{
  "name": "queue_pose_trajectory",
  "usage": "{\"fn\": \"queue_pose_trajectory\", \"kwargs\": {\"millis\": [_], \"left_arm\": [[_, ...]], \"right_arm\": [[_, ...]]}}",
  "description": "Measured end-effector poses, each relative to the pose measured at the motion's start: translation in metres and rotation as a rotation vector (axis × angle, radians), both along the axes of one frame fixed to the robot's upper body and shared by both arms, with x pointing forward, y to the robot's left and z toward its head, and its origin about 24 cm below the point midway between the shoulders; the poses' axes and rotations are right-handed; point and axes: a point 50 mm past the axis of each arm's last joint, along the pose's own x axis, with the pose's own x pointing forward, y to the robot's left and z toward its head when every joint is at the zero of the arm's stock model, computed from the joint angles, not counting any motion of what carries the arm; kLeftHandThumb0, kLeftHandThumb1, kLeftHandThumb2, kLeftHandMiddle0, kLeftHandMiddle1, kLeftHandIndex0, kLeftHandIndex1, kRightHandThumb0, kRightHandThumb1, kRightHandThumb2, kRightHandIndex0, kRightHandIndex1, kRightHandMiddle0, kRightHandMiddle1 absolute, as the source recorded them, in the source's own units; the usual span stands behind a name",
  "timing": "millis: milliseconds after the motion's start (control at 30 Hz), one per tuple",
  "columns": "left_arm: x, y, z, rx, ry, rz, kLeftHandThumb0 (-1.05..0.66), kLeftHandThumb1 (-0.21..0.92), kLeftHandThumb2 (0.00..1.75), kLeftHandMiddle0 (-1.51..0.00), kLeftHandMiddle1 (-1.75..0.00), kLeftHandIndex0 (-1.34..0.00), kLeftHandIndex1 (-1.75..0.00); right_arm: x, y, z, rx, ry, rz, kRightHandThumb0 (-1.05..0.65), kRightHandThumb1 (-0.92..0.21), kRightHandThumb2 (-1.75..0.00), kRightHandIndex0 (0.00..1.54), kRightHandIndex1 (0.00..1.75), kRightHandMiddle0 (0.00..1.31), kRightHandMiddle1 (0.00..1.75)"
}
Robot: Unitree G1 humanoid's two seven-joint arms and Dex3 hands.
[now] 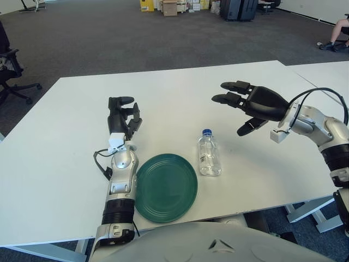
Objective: Put the bottle into the plate.
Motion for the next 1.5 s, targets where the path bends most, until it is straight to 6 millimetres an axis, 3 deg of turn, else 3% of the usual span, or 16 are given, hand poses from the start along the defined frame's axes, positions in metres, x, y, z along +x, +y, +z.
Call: {"fn": "queue_pose_trajectory", "kwargs": {"millis": [733, 1500], "left_arm": [[0.004, -0.006, -0.003, -0.026, 0.012, -0.009, -0.36, 0.92, 0.52, -0.36, -1.53, -0.20, -1.75], [0.005, -0.006, -0.001, -0.044, 0.000, 0.000, -0.36, 0.87, 0.59, -0.36, -1.52, -0.23, -1.75]], "right_arm": [[-0.002, 0.028, -0.009, -0.125, -0.207, 0.281, -0.75, -0.92, -0.36, 0.02, 0.00, 0.00, 0.12], [-0.027, 0.047, -0.029, -0.111, -0.124, 0.426, -0.58, -0.92, -0.59, 0.05, 0.01, 0.00, 0.23]]}}
